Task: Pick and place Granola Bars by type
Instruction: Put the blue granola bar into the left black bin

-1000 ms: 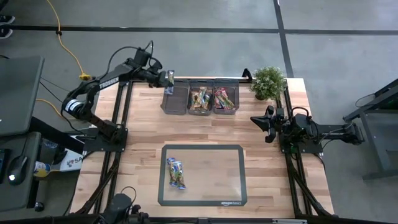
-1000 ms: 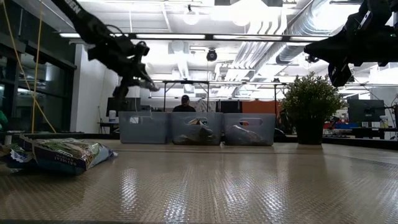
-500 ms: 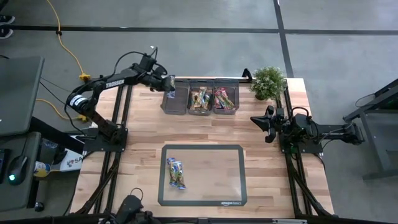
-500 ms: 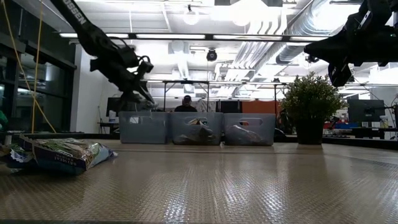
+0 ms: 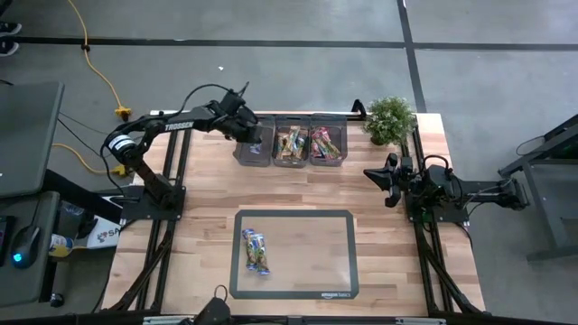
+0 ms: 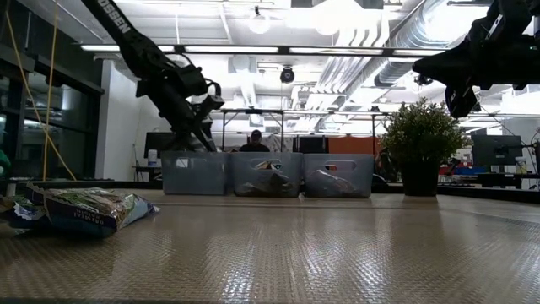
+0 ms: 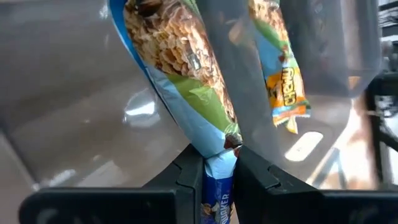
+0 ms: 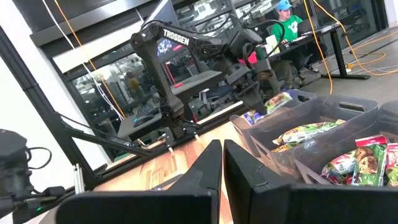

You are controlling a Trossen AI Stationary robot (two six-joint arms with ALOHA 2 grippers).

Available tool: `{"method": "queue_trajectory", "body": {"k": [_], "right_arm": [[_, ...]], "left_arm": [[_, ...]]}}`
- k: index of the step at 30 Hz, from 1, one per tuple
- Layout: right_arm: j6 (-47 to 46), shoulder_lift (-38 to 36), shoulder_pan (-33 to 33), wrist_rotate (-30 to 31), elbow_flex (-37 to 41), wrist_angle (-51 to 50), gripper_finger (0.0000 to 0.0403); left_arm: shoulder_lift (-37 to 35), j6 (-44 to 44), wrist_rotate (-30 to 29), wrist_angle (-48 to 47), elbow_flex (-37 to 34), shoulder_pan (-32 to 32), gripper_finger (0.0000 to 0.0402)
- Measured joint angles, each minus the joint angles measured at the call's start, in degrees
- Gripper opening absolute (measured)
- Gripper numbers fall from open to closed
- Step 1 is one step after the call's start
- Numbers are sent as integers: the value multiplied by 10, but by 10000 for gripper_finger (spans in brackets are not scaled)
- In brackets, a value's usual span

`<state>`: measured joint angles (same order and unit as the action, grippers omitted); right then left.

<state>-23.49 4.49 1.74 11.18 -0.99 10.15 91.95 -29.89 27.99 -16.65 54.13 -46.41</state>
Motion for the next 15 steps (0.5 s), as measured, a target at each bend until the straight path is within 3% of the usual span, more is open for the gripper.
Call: {"method": "queue_trajectory", "body": {"k": [5,15], "right_arm": [[0,0,0,0,0,0,0],[0,0,0,0,0,0,0]], "left_arm": [[1,-6,-42,2,12,20,58],[1,-22,-44,2,15,23,58]]}}
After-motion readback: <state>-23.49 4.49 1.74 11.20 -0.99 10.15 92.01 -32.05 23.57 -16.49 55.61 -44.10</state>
